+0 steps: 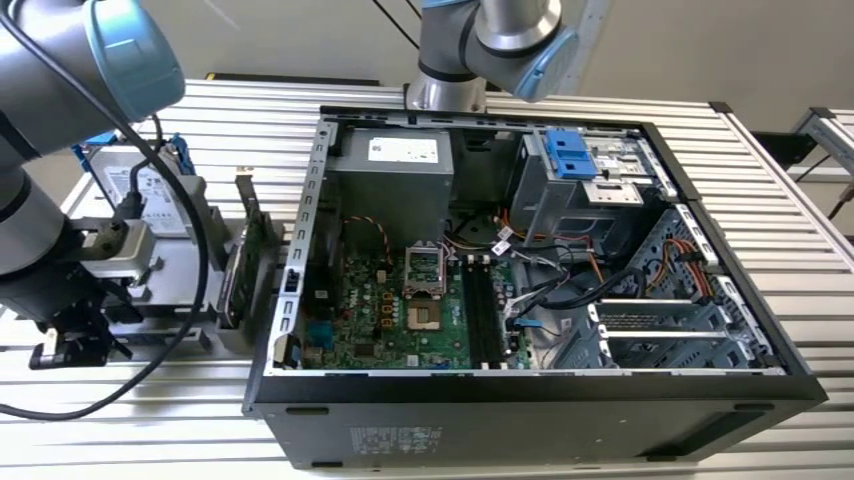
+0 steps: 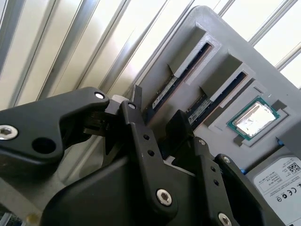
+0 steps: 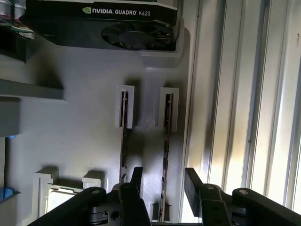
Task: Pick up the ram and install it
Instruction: 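Pick up the ram and move it above insertion slot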
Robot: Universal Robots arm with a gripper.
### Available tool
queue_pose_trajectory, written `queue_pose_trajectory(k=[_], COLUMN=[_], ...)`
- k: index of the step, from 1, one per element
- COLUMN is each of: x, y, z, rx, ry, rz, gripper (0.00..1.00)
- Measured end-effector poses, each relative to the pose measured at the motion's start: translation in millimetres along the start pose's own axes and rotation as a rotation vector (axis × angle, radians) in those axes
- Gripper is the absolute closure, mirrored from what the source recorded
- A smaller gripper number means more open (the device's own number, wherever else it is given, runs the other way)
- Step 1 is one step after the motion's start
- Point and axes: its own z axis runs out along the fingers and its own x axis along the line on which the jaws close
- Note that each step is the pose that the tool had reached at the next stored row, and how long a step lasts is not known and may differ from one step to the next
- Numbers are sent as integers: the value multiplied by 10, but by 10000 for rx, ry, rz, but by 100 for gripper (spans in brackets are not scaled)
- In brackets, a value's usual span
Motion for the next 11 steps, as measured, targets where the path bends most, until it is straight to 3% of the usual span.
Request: queue_pose_trajectory(k=[11], x=[12], y=[1], z=[1], rx=[2], ry=[-2], rz=[2], gripper=[0])
